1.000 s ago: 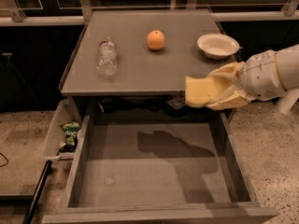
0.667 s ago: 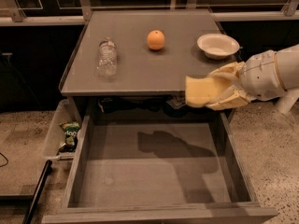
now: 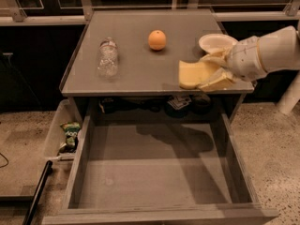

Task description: Pick sponge from top drawer and place on counter

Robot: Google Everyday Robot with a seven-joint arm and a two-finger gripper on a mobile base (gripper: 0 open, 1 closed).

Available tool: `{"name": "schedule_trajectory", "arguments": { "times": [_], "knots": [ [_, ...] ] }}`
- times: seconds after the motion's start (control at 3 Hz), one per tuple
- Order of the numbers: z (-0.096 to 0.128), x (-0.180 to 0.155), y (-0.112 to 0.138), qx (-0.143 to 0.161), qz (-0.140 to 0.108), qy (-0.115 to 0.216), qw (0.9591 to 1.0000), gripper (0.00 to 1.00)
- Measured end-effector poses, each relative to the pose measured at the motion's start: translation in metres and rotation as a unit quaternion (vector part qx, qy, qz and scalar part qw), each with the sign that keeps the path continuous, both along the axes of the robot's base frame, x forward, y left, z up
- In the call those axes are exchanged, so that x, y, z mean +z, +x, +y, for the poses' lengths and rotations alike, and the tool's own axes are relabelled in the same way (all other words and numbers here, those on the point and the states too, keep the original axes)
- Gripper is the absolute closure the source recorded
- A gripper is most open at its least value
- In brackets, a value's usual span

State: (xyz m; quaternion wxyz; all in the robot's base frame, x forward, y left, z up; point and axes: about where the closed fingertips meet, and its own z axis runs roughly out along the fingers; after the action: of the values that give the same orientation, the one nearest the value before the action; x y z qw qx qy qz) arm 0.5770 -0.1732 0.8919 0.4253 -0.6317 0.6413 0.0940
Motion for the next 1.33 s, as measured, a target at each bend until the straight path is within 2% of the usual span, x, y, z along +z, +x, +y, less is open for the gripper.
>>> {"name": "schedule_trajectory", "arguments": {
  "times": [0.33,0.67,1.0,1.33],
  "knots": [
    [0.013,-0.002,0.051,0.023,0.014,0.029,0.9992,1.0],
    [0.028,0.0,0.09,0.037,0.03,0.056,0.9973,1.0],
    [0.022,-0.001,0.115,-0.016,0.051,0.068,0.9962,1.0],
    [0.028,-0.021,0.131,-0.07,0.078,0.075,0.9917,1.0]
  ]
}}
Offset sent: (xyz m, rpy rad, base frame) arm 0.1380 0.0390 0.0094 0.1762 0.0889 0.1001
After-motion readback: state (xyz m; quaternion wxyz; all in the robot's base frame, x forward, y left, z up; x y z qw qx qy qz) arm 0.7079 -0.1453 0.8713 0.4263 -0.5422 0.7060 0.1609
